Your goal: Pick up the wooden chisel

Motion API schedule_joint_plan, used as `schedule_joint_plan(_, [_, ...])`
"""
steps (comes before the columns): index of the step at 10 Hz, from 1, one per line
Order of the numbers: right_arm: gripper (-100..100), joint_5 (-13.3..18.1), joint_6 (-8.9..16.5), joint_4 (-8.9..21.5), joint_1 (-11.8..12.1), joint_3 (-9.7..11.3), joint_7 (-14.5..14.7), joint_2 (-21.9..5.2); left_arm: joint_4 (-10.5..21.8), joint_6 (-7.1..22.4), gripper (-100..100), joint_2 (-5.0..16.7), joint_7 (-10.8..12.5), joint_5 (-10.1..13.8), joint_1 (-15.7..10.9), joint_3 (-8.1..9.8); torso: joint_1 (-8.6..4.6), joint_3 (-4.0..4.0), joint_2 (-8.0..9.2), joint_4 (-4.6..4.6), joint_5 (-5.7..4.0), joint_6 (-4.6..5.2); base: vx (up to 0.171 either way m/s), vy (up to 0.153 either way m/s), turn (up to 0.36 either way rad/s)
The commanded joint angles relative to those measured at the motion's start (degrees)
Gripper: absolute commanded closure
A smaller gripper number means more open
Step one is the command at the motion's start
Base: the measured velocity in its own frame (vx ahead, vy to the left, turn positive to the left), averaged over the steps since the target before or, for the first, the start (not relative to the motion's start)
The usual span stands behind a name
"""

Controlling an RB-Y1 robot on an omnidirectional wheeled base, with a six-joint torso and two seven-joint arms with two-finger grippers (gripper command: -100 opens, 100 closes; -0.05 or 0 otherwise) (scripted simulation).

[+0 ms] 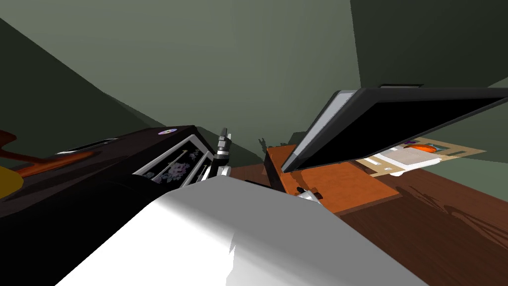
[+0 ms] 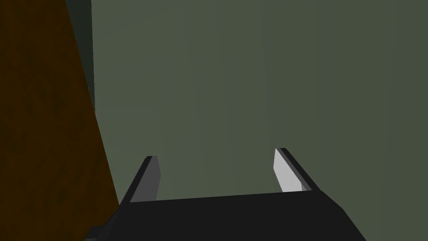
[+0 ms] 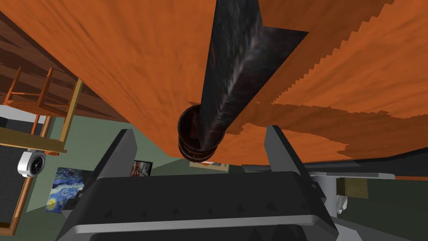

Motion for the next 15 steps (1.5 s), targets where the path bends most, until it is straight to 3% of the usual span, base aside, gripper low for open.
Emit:
schedule_joint_plan(1, [0, 0.00, 0.00, 0.00, 0.00, 0.00, 0.00, 0.00, 0.00, 0.00, 0, 0.00, 0.00, 0.00, 0.00, 0.00, 0.00, 0.00, 0.00, 0.00, 0.00, 0.00, 0.000, 0.000, 0.000])
schedule_joint_plan(2, [-100, 1.33, -0.82, 1.40, 0.19, -0.21, -2.03, 0.37, 0.00, 0.00, 0, 0.00, 0.00, 0.00, 0.00, 0.00, 0.01, 0.01, 0.01, 0.00, 0.00, 0.00, -0.006, -0.022, 0.096])
schedule_joint_plan(7, [-100, 4.46, -2.76, 4.71, 0.65, -0.71, -6.82, 1.24, 0.00, 0.00, 0, 0.00, 0.00, 0.00, 0.00, 0.00, -0.19, 0.01, 0.07, -0.04, -0.12, 0.03, -0.023, -0.024, 0.077])
schedule_joint_plan(8, [-100, 3.92, -2.34, 3.99, 0.38, -0.65, -5.85, 1.06, 0.00, 0.00, 0, 0.00, 0.00, 0.00, -0.01, 0.00, -0.29, -0.01, 0.09, -0.10, -0.20, 0.07, -0.011, -0.010, 0.030])
schedule_joint_plan(9, [100, 3.99, -2.36, 4.01, 0.40, -0.67, -6.06, 1.09, 0.00, 0.00, 0, 0.00, 0.00, 0.00, 0.00, 0.00, -0.28, -0.04, 0.04, -0.11, -0.21, 0.09, 0.000, 0.000, 0.000])
schedule_joint_plan(13, [100, 3.98, -2.33, 3.98, 0.39, -0.67, -6.07, 1.11, 0.00, 0.00, 0, 0.00, 0.00, 0.00, 0.00, 0.00, -0.41, -0.12, -0.07, -0.16, -0.27, 0.07, 0.000, 0.000, 0.000])
schedule_joint_plan(14, [0, 3.97, -2.33, 3.98, 0.39, -0.68, -6.09, 1.12, 0.00, 0.00, 0, 0.00, 0.00, 0.00, 0.00, 0.00, -0.42, -0.12, -0.08, -0.16, -0.27, 0.06, 0.000, 0.000, 0.000])
schedule_joint_plan(15, [100, 2.67, -1.65, 2.82, 0.39, -0.43, -4.08, 0.74, 0.00, 0.00, 0, 0.00, 0.00, 0.00, 0.00, 0.00, -0.42, -0.13, -0.09, -0.16, -0.27, 0.06, 0.033, 0.025, -0.106])
